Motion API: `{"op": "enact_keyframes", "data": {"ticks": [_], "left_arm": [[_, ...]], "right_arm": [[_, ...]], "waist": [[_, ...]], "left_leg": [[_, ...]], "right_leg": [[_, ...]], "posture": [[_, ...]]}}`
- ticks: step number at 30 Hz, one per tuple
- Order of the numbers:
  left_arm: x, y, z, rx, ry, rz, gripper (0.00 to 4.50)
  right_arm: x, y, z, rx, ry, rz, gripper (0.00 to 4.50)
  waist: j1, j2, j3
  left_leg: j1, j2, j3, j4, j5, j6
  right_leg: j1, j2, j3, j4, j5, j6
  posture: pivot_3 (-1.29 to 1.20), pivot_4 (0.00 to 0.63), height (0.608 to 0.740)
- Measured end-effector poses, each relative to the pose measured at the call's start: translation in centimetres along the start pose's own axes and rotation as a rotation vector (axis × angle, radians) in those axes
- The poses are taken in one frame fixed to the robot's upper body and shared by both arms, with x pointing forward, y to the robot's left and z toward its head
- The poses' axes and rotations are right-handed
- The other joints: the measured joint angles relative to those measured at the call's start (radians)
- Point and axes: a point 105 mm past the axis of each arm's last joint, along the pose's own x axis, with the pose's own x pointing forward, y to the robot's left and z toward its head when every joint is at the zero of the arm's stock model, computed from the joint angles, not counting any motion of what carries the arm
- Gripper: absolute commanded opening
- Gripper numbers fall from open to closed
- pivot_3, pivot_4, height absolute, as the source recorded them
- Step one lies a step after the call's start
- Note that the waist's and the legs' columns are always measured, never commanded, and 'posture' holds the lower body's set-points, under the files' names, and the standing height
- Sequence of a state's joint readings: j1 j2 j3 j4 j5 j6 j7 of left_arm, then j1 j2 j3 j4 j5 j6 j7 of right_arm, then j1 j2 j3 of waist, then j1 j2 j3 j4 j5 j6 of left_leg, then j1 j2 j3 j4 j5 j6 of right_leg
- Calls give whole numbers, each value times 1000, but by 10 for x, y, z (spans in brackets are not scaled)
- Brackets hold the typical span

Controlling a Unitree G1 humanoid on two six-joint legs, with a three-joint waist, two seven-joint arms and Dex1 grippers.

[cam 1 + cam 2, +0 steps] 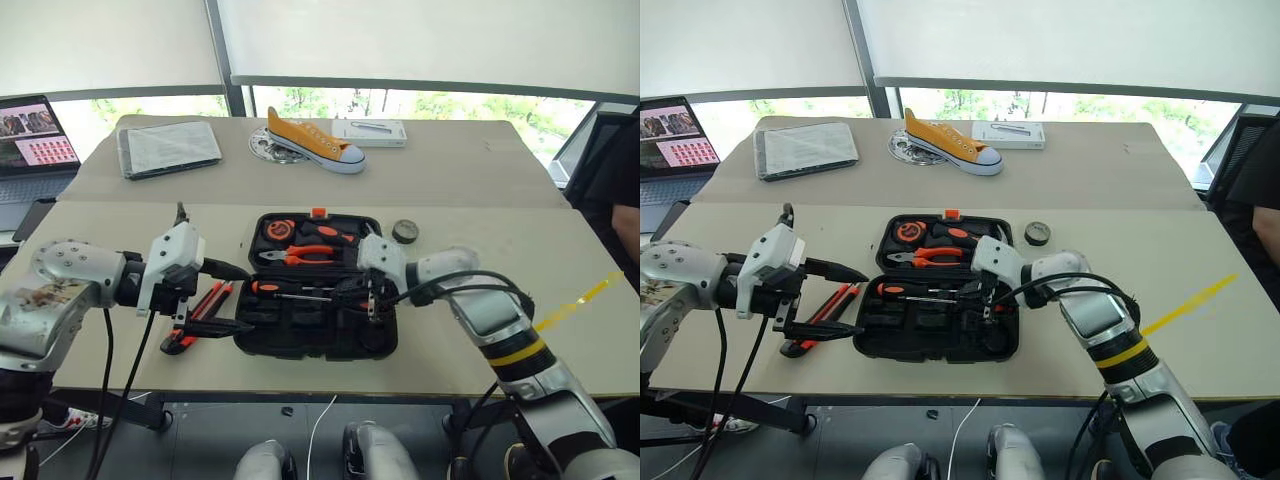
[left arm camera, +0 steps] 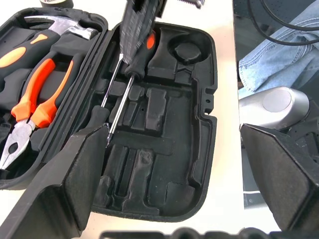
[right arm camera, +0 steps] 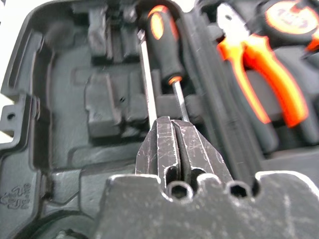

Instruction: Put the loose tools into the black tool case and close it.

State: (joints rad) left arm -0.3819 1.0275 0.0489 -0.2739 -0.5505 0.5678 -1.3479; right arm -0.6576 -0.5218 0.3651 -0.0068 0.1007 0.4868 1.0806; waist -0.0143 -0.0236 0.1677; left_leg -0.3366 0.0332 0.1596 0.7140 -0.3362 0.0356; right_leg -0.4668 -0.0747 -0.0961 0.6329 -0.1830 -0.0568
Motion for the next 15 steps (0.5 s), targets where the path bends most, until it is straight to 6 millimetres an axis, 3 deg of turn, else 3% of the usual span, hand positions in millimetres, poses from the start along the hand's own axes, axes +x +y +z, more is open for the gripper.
{"op": "enact_keyframes", "data": {"ticks": [9,15], "left_arm": [[-1,4,-5,-1,6,9,4500],[4,5,-10,-11,6,18,4500]], "right_arm": [[8,1,-5,-100,59,-13,14],[7,3,0,-25,-17,-7,14]], "waist": [[0,-2,-4],[0,-2,-4]], "left_leg": [[2,0,1,-1,0,0],[4,1,1,-1,0,0]], "right_leg": [[1,0,0,0,-1,1],[4,0,1,0,-3,5]], "posture": [[0,150,733],[0,150,733]]}}
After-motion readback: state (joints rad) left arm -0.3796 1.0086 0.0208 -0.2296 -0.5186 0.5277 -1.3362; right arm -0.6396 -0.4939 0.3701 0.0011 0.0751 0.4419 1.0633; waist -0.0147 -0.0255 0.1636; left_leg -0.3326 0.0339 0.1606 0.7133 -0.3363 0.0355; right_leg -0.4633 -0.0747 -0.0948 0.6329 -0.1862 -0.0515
